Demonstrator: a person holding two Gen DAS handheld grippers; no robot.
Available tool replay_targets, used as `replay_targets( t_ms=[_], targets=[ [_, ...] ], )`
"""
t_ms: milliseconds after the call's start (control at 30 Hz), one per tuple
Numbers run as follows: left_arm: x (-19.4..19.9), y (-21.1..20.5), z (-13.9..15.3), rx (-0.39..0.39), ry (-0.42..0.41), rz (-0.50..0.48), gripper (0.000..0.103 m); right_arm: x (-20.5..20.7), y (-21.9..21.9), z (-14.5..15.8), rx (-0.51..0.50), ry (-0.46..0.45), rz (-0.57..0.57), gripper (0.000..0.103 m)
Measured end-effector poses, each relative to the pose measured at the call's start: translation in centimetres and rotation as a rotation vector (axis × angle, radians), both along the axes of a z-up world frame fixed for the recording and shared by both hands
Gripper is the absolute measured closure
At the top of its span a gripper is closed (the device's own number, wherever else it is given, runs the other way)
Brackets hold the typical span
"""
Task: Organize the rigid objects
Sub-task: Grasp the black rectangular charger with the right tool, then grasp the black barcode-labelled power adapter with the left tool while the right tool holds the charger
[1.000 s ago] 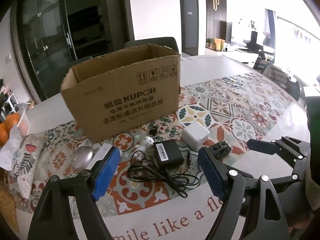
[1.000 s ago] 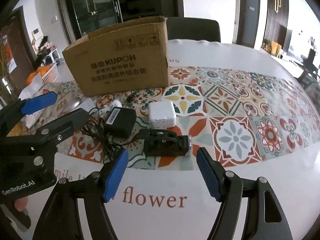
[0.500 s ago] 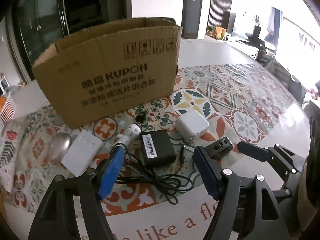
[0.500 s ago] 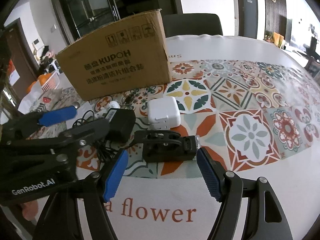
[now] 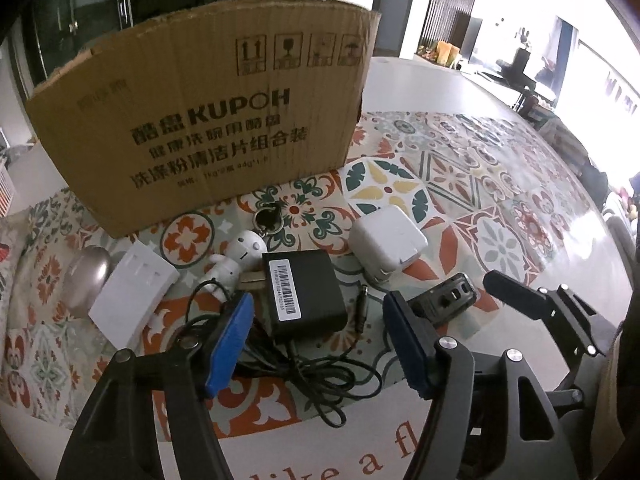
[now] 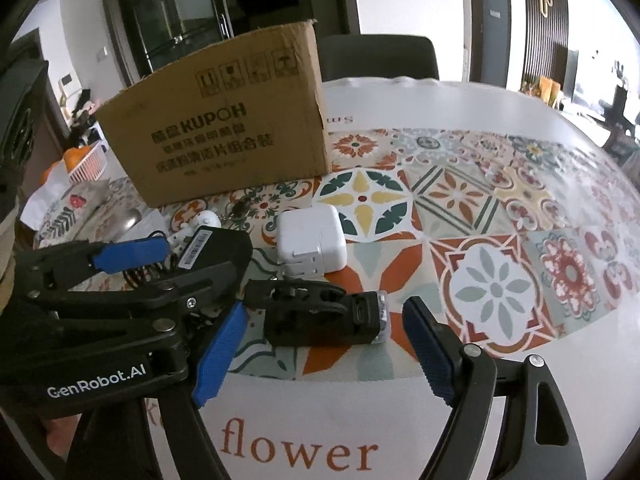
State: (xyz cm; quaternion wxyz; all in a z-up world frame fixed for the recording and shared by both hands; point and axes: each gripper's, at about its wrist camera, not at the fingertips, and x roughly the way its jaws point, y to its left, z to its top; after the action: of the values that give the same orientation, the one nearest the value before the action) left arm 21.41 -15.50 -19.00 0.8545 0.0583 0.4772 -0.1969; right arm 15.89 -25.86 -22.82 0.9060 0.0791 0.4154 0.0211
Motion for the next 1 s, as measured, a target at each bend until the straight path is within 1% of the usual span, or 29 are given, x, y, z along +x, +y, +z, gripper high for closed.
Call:
replay_targets(
  t_ms=[100, 233, 400, 467, 567, 633, 667, 700, 733, 900, 933, 1000],
  targets=[
    [0.5, -0.4, -0.5, 0.008, 0.022, 0.000, 0.039, 0.4, 0.1, -0.6, 0.001, 0.020, 0.000, 0.023],
    [0.9, -0.7, -1.2, 0.014, 0.043, 0.015, 0.041, 0.7, -0.2, -1.0, 0.008, 0.024, -0.007, 0.023],
    [1.3, -0.8, -1.7, 0.032, 0.046, 0.046, 0.047, 1.0, -0.7, -1.2, 0.017, 0.029, -0.024, 0.023],
    [1.5, -0.7, -1.8, 0.035, 0.048, 0.058, 0.048, 1.1, -0.8, -1.3, 0.024, 0.030, -0.026, 0.023],
    [1.7, -0.6, -1.9, 0.044, 0.049, 0.069, 0.052, 1.2, -0.6, -1.2, 0.016, 0.023, -0.024, 0.024],
    [1.8, -0.4, -2.0, 0.054, 0.048, 0.078, 0.061, 1.2, -0.5, -1.2, 0.011, 0.019, -0.017, 0.026],
    [1.8, -0.4, -2.0, 0.059, 0.049, 0.075, 0.061, 1.3, -0.5, -1.2, 0.015, 0.019, -0.014, 0.027],
    [1.8, -0.4, -2.0, 0.063, 0.049, 0.068, 0.061, 1.3, -0.4, -1.2, 0.019, 0.018, -0.011, 0.031],
    [1.8, -0.4, -2.1, 0.065, 0.045, 0.064, 0.061, 1.3, -0.4, -1.1, 0.020, 0.013, -0.014, 0.032],
    [1.6, -0.1, -1.9, 0.055, 0.035, 0.046, 0.062, 1.2, -0.1, -1.0, -0.004, 0.001, -0.010, 0.033],
    [1.6, 0.1, -1.7, 0.041, 0.035, 0.045, 0.062, 1.1, 0.0, -0.9, -0.014, -0.005, -0.007, 0.040],
    [1.3, 0.3, -1.6, 0.040, 0.028, 0.044, 0.062, 1.0, 0.5, -0.5, -0.041, -0.013, 0.007, 0.041]
  ],
)
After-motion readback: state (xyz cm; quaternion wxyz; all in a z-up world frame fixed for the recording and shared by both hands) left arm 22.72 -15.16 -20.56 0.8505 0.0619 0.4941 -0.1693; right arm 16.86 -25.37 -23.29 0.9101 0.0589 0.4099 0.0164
